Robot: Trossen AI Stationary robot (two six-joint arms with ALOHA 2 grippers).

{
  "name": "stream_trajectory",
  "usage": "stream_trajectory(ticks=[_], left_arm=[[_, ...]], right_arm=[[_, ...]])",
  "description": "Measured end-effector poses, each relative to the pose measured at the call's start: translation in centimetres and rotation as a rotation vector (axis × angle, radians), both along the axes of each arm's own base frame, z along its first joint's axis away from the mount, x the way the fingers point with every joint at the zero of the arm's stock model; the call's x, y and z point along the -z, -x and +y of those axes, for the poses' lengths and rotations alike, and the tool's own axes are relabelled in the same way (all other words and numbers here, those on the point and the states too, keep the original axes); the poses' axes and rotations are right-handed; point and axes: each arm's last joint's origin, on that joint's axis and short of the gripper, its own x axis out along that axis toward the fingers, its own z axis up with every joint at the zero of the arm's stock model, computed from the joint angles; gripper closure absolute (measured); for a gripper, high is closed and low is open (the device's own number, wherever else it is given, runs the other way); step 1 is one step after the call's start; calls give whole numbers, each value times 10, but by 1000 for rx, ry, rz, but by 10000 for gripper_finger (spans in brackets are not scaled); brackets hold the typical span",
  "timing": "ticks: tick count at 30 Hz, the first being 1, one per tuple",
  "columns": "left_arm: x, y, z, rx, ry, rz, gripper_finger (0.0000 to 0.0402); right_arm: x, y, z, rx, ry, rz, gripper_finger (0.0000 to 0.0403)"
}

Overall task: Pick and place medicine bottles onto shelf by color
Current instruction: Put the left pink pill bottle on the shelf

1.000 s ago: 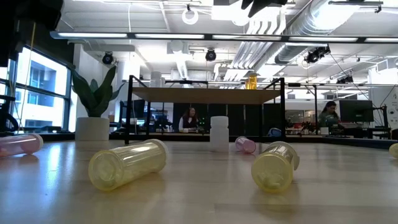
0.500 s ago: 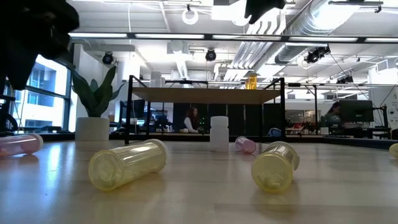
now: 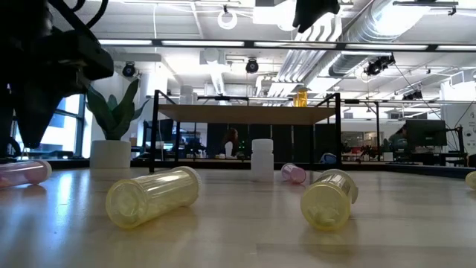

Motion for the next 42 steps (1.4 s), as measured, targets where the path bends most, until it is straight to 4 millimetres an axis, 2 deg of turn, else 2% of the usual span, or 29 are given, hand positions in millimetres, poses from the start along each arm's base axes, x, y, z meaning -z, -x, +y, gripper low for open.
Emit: stream_trajectory(ticks=[21, 25, 34, 42], left_arm=[[34, -13, -2, 41, 31, 127, 230], [34, -13, -1, 91, 26, 123, 251], [32, -13, -2, 244, 29, 104, 334], [18, -16, 4, 386, 16, -14, 323]], right_arm=[[0, 0, 0, 6, -5, -3, 249], [0, 0, 0, 8, -6, -3, 249], [1, -1, 2, -21, -75, -17, 249], [1, -1, 5, -41, -187, -45, 249]])
